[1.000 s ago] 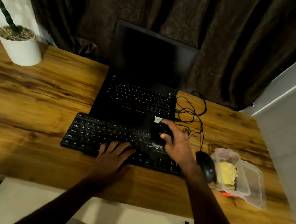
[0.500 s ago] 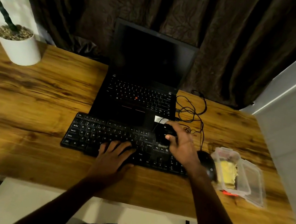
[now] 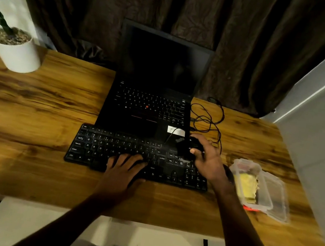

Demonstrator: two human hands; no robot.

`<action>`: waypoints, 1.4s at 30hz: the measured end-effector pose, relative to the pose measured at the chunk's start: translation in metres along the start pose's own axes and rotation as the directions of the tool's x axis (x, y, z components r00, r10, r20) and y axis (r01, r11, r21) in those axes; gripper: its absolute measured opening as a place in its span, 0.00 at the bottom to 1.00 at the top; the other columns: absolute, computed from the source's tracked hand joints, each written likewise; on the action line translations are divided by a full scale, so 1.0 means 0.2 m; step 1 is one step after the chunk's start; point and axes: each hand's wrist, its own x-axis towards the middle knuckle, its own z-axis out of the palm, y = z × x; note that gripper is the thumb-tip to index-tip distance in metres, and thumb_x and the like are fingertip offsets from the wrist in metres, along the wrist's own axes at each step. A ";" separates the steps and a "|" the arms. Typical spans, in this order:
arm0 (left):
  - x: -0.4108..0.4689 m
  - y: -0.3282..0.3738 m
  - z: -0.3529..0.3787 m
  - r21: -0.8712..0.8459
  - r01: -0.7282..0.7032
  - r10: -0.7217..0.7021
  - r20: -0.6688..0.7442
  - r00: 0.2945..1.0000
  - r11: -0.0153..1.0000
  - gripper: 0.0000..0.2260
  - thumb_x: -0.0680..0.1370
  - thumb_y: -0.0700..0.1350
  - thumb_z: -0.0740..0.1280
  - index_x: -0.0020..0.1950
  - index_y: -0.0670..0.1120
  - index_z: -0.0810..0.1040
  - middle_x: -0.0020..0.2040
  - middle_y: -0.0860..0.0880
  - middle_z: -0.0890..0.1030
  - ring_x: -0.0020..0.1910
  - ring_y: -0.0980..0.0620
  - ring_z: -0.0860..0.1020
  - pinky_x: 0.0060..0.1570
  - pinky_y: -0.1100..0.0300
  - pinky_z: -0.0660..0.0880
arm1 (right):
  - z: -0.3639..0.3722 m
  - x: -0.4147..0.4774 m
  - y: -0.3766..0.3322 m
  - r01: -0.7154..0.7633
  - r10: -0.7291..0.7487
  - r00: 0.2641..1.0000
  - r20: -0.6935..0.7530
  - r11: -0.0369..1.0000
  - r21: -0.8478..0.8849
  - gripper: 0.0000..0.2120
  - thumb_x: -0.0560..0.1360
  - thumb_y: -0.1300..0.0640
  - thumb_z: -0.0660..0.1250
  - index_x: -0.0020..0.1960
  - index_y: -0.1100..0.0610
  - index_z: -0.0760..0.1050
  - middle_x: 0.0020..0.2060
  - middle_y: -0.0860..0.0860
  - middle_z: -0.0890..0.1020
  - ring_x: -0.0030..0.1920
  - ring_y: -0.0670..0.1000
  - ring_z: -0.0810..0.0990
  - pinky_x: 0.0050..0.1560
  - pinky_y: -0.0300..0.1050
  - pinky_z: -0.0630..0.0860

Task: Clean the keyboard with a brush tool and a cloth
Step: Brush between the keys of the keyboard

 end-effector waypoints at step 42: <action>0.00 0.01 -0.02 -0.021 0.008 -0.008 -0.004 1.000 1.000 0.22 0.79 0.62 0.56 0.69 0.55 0.72 0.68 0.53 0.72 0.66 0.49 0.67 0.61 0.43 0.69 | -0.06 0.06 0.14 0.016 -0.017 0.994 -0.109 1.000 -0.013 0.22 0.79 0.64 0.64 0.67 0.43 0.71 0.56 0.53 0.79 0.54 0.55 0.79 0.45 0.45 0.83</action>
